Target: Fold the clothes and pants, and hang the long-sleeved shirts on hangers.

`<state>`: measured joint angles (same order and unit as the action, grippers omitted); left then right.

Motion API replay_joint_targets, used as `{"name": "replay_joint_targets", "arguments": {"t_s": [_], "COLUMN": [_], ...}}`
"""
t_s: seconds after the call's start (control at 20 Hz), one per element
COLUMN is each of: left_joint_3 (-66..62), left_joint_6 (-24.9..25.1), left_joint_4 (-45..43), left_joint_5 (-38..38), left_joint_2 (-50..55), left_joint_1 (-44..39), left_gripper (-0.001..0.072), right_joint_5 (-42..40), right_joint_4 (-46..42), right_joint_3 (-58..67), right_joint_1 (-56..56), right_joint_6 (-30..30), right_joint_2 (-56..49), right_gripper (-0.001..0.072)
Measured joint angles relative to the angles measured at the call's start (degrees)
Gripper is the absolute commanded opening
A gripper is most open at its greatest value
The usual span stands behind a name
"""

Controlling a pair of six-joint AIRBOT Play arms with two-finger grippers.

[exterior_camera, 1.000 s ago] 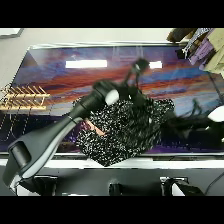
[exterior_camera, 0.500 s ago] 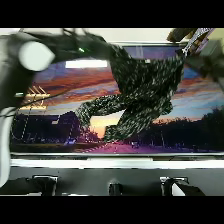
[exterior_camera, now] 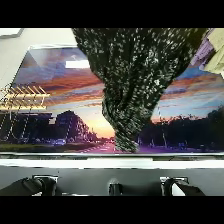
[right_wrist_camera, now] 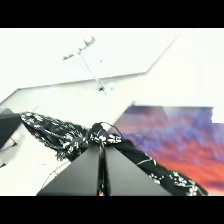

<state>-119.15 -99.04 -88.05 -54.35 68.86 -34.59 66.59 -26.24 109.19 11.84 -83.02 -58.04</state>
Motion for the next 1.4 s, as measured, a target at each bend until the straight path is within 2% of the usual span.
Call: {"name": "replay_joint_targets", "arguments": {"t_s": [0.2,0.5,0.75,0.85,1.0,1.2,1.35,1.4], "left_joint_3": [2.49,14.25,27.71,32.89,39.19,44.87,47.69,48.30], "left_joint_6": [-8.55,-21.49,-28.83,-30.93,-32.76,-33.66,-34.77,-34.95], "left_joint_4": [-0.02,0.00,0.81,2.03,3.50,4.20,4.55,4.50], "left_joint_5": [-6.84,-14.32,-13.88,-11.50,-8.31,-5.88,-5.03,-4.90], "left_joint_2": [-1.53,-1.79,-1.75,-1.51,-0.33,2.49,4.42,4.79], "left_joint_1": [-0.02,-2.08,-5.35,-6.91,-9.29,-12.15,-13.20,-13.29], "left_gripper": [0.0019,0.0018,0.0018,0.0018,0.0018,0.0018,0.0018,0.0019], "right_joint_5": [4.70,20.87,28.35,28.11,23.52,14.93,10.49,9.66], "right_joint_4": [-1.01,-12.81,-24.83,-32.52,-41.88,-47.19,-50.23,-51.60], "right_joint_3": [2.43,2.36,-10.86,-21.29,-38.27,-57.18,-65.26,-66.88], "right_joint_1": [0.00,0.00,-2.97,-7.41,-14.29,-23.32,-29.27,-30.91], "right_joint_6": [-0.28,-4.96,-6.69,-7.74,-12.66,-21.68,-28.15,-30.49], "right_joint_2": [-0.26,-2.21,1.11,4.68,10.73,16.37,17.75,18.01], "right_gripper": [0.0027,0.0026,0.0026,0.0026,0.0026,0.0026,0.0028,0.0051]}}
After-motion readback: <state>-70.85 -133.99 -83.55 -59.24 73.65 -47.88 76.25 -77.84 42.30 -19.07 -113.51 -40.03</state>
